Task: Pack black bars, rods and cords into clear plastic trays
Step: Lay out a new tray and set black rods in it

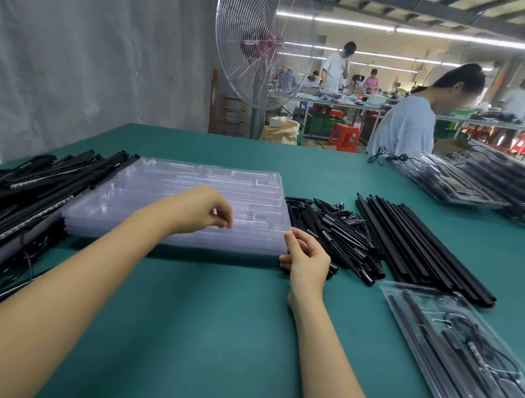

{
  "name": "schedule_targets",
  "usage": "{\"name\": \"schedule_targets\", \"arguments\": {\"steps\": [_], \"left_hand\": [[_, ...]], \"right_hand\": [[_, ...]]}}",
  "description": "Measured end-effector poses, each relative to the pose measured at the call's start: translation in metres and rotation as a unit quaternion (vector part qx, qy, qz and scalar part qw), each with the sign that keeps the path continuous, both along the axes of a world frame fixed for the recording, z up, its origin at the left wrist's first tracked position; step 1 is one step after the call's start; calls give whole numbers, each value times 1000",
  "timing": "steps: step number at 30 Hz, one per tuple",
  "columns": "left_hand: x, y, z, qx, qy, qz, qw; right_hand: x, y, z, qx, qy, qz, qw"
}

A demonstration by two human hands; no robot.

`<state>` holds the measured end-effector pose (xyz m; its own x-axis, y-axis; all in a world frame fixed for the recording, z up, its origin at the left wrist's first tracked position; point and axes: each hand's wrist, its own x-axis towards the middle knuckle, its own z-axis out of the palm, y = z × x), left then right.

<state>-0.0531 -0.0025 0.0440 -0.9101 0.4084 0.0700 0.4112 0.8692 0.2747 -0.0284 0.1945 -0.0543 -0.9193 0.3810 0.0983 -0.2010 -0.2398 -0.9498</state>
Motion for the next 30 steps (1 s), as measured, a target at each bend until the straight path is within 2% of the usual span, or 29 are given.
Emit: {"name": "schedule_targets", "arguments": {"steps": [5,10,14,19,23,30], "left_hand": [[2,9,-3,-106,36,-9,994],[5,5,-2,-101,52,-43,993],[6,8,-3,-137,80,-56,986],[5,8,-7,-126,90,-48,987],[1,6,-9,-87,65,-39,993],[-3,6,-11,-77,49,-27,995]], "right_hand": [[-1,0,-1,-5,-2,5,1000],[-2,-2,-1,11,1,-4,1000],[-2,-2,-1,16,5,-4,1000],[-2,-1,-2,17,1,-3,1000],[-2,-1,-3,-2,6,2,1000],[0,1,-1,-35,10,23,999]]}}
